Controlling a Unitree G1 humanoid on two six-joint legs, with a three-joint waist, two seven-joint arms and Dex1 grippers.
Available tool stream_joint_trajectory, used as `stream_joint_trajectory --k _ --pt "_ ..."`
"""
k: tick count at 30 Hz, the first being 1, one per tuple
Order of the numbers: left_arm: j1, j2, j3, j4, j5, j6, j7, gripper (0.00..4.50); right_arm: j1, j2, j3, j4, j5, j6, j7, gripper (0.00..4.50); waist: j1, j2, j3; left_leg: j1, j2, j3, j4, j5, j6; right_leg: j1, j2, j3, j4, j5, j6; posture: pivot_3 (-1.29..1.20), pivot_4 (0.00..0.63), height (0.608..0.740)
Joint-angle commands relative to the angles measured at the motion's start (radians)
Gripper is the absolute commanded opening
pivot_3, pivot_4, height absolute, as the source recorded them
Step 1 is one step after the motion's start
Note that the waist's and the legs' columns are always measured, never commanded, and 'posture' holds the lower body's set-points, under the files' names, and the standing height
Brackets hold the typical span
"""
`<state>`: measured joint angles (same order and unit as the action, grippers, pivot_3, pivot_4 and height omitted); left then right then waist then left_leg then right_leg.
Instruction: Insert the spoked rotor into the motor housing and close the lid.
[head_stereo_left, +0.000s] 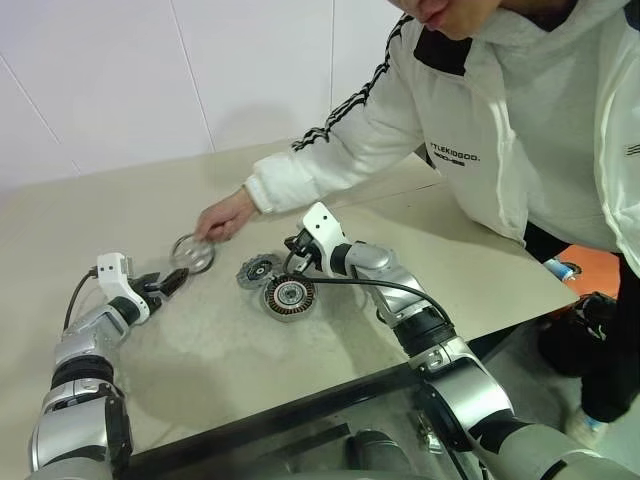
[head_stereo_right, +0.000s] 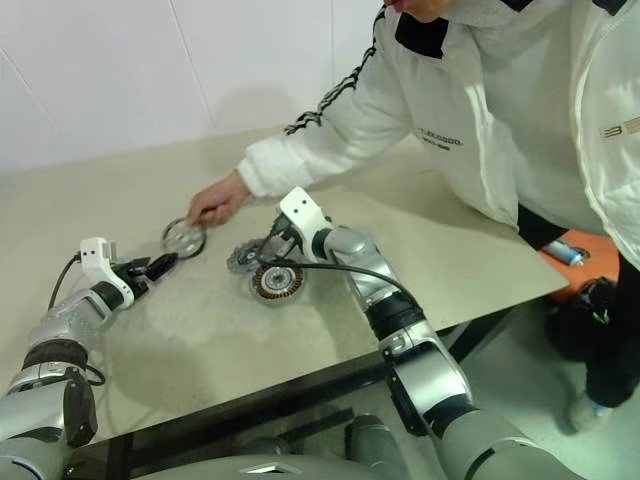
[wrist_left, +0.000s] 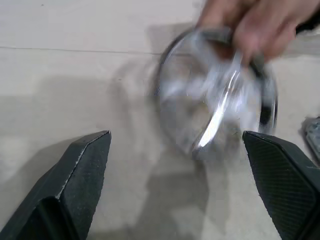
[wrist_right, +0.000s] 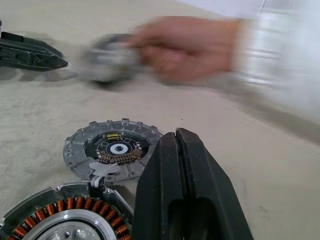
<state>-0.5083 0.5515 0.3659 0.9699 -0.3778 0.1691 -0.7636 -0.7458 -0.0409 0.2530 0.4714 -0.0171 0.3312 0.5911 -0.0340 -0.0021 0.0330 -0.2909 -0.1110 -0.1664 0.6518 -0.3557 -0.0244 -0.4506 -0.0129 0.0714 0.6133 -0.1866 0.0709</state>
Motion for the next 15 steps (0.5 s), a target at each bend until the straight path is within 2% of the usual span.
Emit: stream_joint_trajectory --k 1,9,15 --pt "0.002 -0.04 -0.033 -0.066 0.009 0.016 -0.015 4.45 -0.017 0.001 0.0 -0.048 0.002 -0.021 0.002 0.0 0.003 0.0 0.0 0.0 0.0 0.0 0.0 0.0 0.0 0.0 0.0 0.0 0.0 0.0 0.0 0.0 0.0 0.74" --pt "0.04 -0.078 -0.059 -0.288 -0.027 0.111 -0.046 4.45 -0.01 -0.002 -0.006 -0.058 0.005 -0.016 -0.008 0.0 -0.004 0.0 0.0 0.0 0.0 0.0 0.0 0.0 0.0 0.0 0.0 0.0 0.0 0.0 0.0 0.0 0.0 0.74" --pt "0.03 -0.078 -0.058 -0.379 -0.042 0.149 -0.055 4.45 -0.02 -0.017 -0.015 -0.051 0.01 -0.019 -0.001 0.0 -0.01 0.0 0.0 0.0 0.0 0.0 0.0 0.0 -0.001 0.0 0.0 0.0 0.0 0.0 0.0 0.0 0.0 0.74"
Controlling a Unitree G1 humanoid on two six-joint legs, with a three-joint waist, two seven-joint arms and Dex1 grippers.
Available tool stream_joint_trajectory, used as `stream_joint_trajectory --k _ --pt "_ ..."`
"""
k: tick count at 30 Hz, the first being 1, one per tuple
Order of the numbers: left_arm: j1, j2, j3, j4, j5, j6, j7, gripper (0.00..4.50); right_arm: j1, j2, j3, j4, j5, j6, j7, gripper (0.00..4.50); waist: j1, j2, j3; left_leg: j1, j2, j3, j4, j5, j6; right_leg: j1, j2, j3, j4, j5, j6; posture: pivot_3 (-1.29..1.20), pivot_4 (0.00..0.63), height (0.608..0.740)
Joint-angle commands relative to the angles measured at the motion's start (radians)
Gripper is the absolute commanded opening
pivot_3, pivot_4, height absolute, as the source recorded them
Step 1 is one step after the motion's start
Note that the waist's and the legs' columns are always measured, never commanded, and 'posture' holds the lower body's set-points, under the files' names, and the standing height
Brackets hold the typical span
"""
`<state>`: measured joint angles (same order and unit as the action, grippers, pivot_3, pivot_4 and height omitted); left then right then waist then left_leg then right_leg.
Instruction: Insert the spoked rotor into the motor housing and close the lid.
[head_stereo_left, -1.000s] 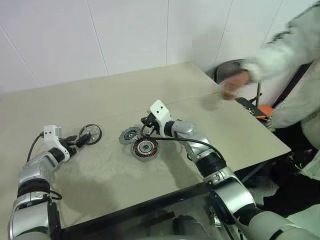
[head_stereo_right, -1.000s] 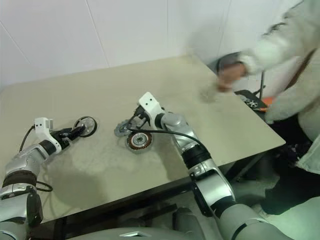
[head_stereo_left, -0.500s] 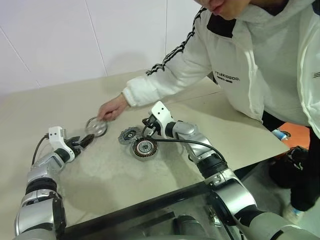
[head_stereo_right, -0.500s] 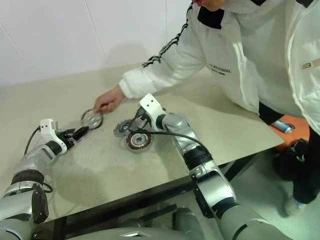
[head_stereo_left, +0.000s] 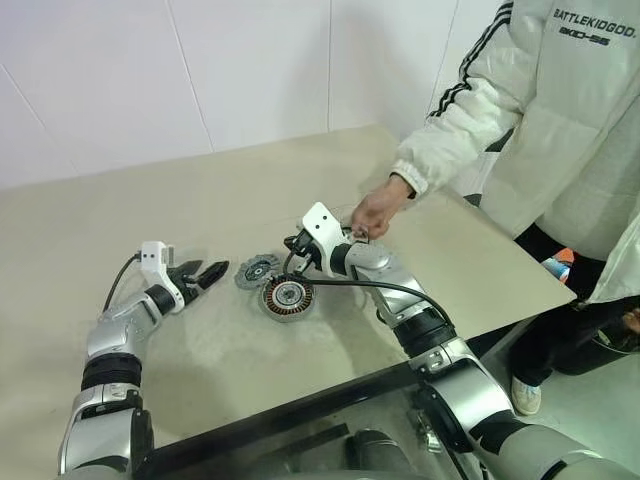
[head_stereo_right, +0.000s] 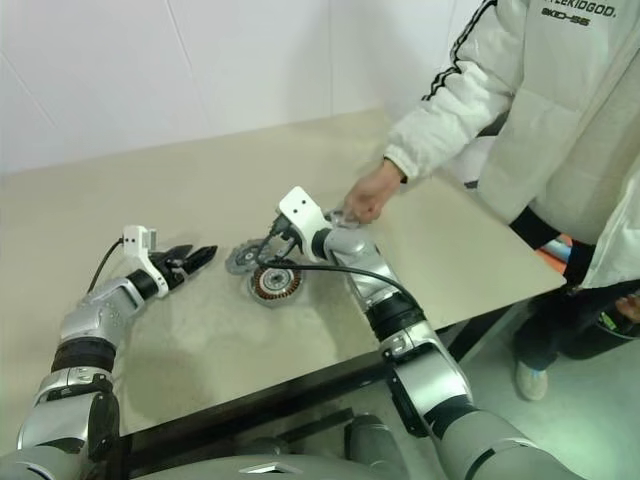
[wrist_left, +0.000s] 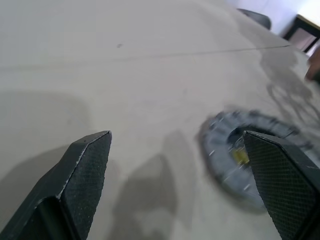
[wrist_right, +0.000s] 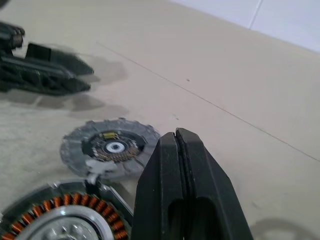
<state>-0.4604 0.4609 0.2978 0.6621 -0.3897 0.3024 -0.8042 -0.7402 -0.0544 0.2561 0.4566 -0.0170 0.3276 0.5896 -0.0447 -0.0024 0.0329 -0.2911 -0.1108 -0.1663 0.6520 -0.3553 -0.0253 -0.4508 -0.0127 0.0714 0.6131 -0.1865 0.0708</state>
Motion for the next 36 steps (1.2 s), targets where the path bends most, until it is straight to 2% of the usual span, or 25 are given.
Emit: stream_joint_trajectory --k 1,13,16,20,24,27,31,36 --pt "-0.014 0.016 0.01 -0.088 -0.036 0.024 -0.019 4.45 -0.025 -0.005 -0.018 -0.036 0.009 -0.017 0.0 0.0 0.001 0.0 0.0 0.0 0.0 0.0 0.0 0.0 0.0 0.0 0.0 0.0 0.0 0.0 0.0 0.0 0.0 0.74" --pt "0.048 0.056 0.021 -0.219 -0.066 0.089 -0.042 4.45 -0.019 -0.02 -0.049 -0.062 0.048 0.026 0.03 0.0 0.001 0.0 0.0 0.0 0.0 0.0 0.0 0.0 -0.001 0.0 0.0 0.0 0.0 0.0 0.0 0.0 0.0 0.74" --pt "0.062 0.059 0.025 -0.244 -0.072 0.097 -0.044 4.45 -0.015 -0.051 -0.108 -0.104 0.123 0.133 0.072 0.0 0.004 0.0 0.0 0.0 0.0 0.0 0.0 0.0 -0.001 0.0 0.0 0.0 0.0 0.0 0.0 0.0 0.0 0.74" --pt "0.083 0.061 0.025 -0.285 -0.085 0.108 -0.042 4.45 0.02 -0.174 -0.202 -0.208 0.299 0.405 0.218 0.0 0.01 0.0 0.0 -0.002 0.0 0.0 0.001 0.0 0.001 0.0 0.0 0.0 -0.002 0.0 0.0 0.0 0.0 0.74" --pt "0.096 0.064 0.026 -0.299 -0.093 0.11 -0.038 4.45 0.053 -0.264 -0.314 -0.3 0.428 0.551 0.243 0.0 0.012 0.0 0.0 -0.003 0.0 0.0 0.001 -0.001 0.002 0.0 0.0 0.0 -0.003 0.0 0.0 0.0 0.0 0.74" --pt "0.104 0.065 0.025 -0.306 -0.096 0.113 -0.038 4.5 0.096 -0.337 -0.368 -0.384 0.503 0.63 0.266 0.6 0.009 0.0 0.0 -0.003 0.001 0.0 0.0 -0.002 0.004 -0.001 0.0 0.0 -0.003 0.0 0.0 0.0 0.0 0.74" --pt "0.1 0.063 0.019 -0.307 -0.095 0.115 -0.038 4.5 0.131 -0.422 -0.383 -0.377 0.538 0.731 0.267 1.93 0.012 0.0 0.0 -0.002 0.001 0.001 0.001 -0.002 0.004 0.001 0.0 0.0 -0.003 0.0 0.0 0.0 0.0 0.74" --pt "0.081 0.057 0.007 -0.297 -0.091 0.115 -0.039 4.5 0.178 -0.468 -0.301 -0.263 0.459 0.626 0.275 1.93 0.029 0.0 0.0 0.003 0.001 0.002 0.002 -0.003 0.005 0.005 0.0 0.0 -0.003 0.0 0.0 0.0 0.0 0.74"
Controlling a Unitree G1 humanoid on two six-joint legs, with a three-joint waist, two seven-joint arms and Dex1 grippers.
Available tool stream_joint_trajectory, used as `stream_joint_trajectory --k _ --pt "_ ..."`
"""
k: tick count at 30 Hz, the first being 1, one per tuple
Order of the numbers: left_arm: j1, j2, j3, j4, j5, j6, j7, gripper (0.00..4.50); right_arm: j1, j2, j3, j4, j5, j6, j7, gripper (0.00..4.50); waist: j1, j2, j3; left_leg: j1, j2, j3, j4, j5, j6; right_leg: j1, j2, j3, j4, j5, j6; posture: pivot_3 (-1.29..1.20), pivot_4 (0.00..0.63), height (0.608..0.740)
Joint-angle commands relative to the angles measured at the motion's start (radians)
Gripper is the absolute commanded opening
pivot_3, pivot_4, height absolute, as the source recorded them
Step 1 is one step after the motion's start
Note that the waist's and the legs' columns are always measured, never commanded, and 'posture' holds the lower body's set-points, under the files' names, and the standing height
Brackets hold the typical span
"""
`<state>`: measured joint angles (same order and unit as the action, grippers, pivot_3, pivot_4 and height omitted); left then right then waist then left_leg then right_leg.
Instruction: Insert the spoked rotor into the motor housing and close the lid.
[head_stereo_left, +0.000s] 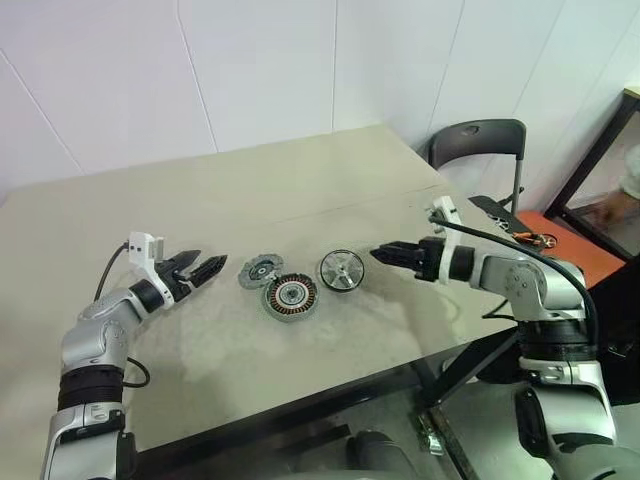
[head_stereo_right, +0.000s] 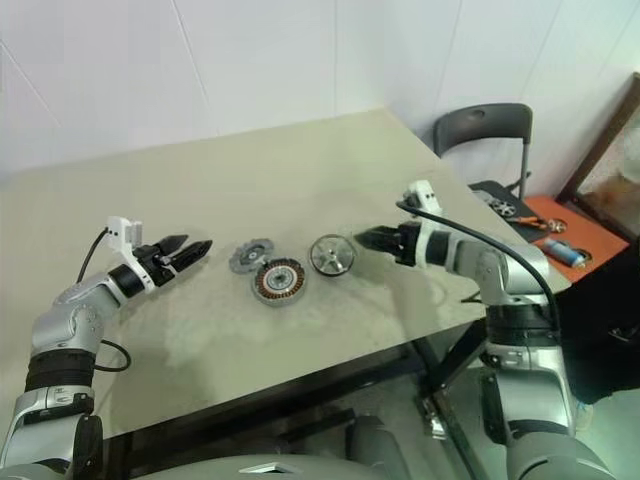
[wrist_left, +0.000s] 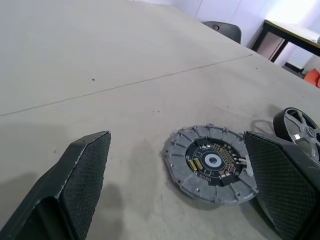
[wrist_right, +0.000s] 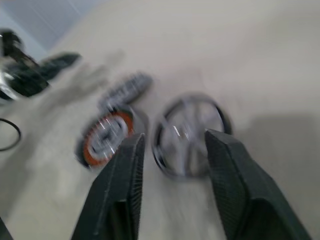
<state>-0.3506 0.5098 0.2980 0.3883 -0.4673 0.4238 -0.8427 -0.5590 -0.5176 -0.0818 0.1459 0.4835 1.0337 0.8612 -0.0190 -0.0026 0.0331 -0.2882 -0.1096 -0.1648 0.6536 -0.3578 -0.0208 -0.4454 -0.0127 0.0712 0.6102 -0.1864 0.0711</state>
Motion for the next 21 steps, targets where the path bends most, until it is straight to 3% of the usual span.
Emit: stream_joint_trajectory --k 1,4,12,17,19,21 --pt "-0.033 0.007 0.005 -0.019 -0.013 -0.007 0.0 4.5 -0.006 0.004 0.057 0.106 -0.086 -0.152 -0.02 1.93 0.005 0.0 0.0 0.001 0.0 0.0 0.0 0.0 0.0 0.001 0.0 0.0 0.0 0.0 0.0 0.0 0.0 0.74" --pt "-0.042 0.009 0.001 -0.008 -0.008 -0.01 0.0 4.5 -0.054 0.043 0.067 0.278 -0.154 -0.284 -0.084 1.93 0.007 0.0 0.0 0.001 0.0 0.0 0.002 0.0 0.0 0.003 0.0 0.0 0.0 0.0 0.0 0.0 0.0 0.74" --pt "-0.013 0.023 0.006 -0.024 -0.007 -0.008 -0.003 4.5 -0.125 0.066 0.079 0.433 -0.171 -0.343 -0.016 1.93 0.006 0.0 0.0 0.001 0.0 0.0 0.004 0.0 0.0 0.002 0.001 0.0 0.0 0.001 0.0 0.0 0.0 0.74" --pt "0.013 0.038 0.022 -0.079 -0.035 0.025 -0.011 4.5 -0.129 0.061 0.039 0.384 -0.089 -0.243 0.076 1.93 0.006 0.0 0.0 0.0 0.0 0.0 0.004 0.0 0.0 0.002 0.001 0.0 0.0 0.001 0.0 0.0 0.0 0.74" --pt "0.017 0.046 0.024 -0.079 -0.032 0.026 -0.008 4.5 -0.098 0.04 0.082 0.328 -0.105 -0.261 0.125 1.93 0.006 0.0 0.0 0.0 0.0 0.0 0.005 0.0 0.0 0.002 0.001 0.0 0.0 0.001 0.0 0.0 0.0 0.74" --pt "0.018 0.053 0.023 -0.075 -0.031 0.023 -0.006 4.5 -0.07 0.033 0.107 0.295 -0.118 -0.268 0.141 2.31 0.007 0.0 0.0 0.0 0.0 0.0 0.005 0.0 0.0 0.002 0.001 0.0 0.0 0.001 0.0 0.0 0.0 0.74"
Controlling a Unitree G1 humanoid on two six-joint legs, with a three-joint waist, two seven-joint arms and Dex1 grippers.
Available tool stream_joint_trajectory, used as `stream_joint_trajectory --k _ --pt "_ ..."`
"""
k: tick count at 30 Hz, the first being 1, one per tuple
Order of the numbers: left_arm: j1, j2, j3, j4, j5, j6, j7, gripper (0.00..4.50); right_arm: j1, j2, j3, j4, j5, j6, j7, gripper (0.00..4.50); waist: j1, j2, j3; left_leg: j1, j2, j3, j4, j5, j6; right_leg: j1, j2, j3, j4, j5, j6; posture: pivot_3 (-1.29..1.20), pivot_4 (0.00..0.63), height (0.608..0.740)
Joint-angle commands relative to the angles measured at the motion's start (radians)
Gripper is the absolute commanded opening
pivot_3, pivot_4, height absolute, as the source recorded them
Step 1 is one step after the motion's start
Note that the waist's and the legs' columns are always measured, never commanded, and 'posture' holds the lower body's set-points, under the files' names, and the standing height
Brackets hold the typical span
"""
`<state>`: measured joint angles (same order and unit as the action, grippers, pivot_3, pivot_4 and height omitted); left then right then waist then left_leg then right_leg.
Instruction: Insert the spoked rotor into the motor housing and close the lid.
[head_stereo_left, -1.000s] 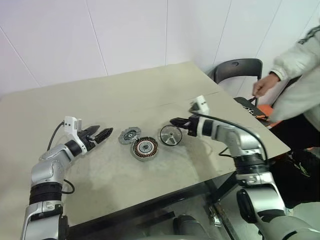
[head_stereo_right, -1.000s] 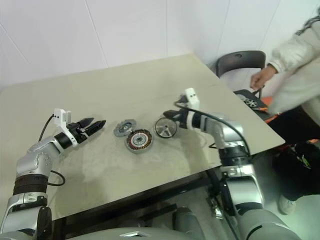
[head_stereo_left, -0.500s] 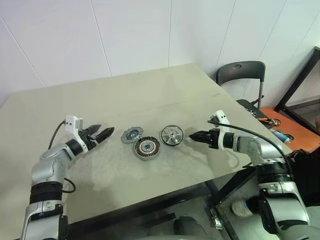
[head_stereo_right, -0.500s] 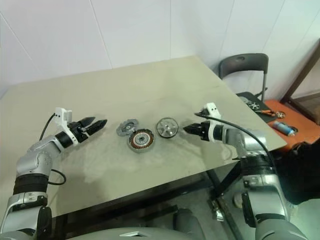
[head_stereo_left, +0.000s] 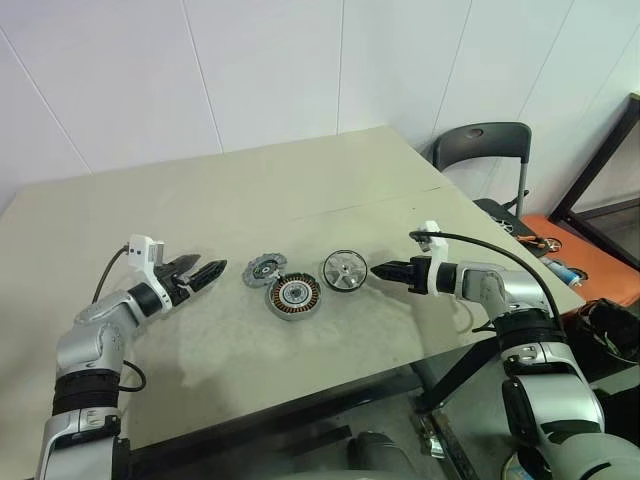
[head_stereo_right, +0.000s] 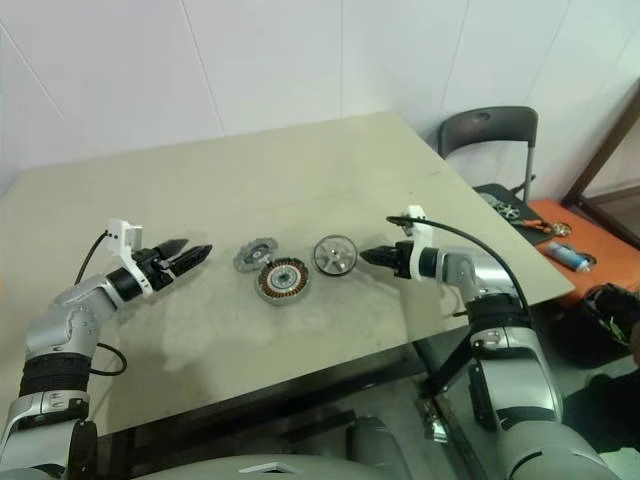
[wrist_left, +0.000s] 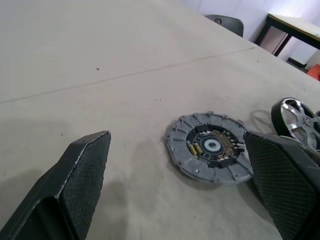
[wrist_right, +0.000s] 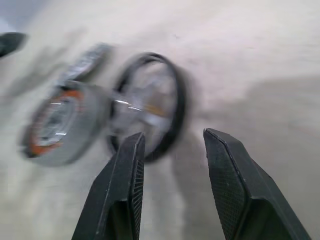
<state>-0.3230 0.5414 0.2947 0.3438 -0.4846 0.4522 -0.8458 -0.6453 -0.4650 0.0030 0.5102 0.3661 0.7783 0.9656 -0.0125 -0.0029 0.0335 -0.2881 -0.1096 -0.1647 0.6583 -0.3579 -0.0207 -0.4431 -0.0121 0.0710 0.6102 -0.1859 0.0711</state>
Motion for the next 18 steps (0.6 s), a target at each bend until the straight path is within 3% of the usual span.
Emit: stream_joint_trajectory --k 1,6,18 --pt "-0.009 0.023 0.026 -0.029 -0.015 -0.006 -0.003 4.5 0.021 -0.016 0.018 -0.074 0.003 -0.005 0.029 2.5 0.0 0.0 0.0 0.0 0.0 0.0 0.0 0.0 0.0 0.0 0.0 0.0 0.0 0.0 0.0 0.0 0.0 0.74" --pt "-0.008 0.017 0.021 -0.032 -0.019 -0.009 0.002 4.5 0.016 -0.011 0.007 -0.066 0.016 0.054 0.0 4.17 0.0 0.0 0.0 0.0 0.0 0.0 0.001 0.0 0.0 0.0 0.0 0.0 0.001 0.0 0.0 0.0 0.0 0.74" --pt "-0.005 0.0 0.008 -0.03 -0.01 -0.02 0.012 4.5 -0.018 0.066 0.0 0.051 -0.007 0.007 -0.054 4.17 -0.006 0.0 0.0 0.001 0.0 0.0 0.002 0.0 0.0 0.001 0.0 0.0 0.001 0.001 0.0 0.0 0.0 0.74"
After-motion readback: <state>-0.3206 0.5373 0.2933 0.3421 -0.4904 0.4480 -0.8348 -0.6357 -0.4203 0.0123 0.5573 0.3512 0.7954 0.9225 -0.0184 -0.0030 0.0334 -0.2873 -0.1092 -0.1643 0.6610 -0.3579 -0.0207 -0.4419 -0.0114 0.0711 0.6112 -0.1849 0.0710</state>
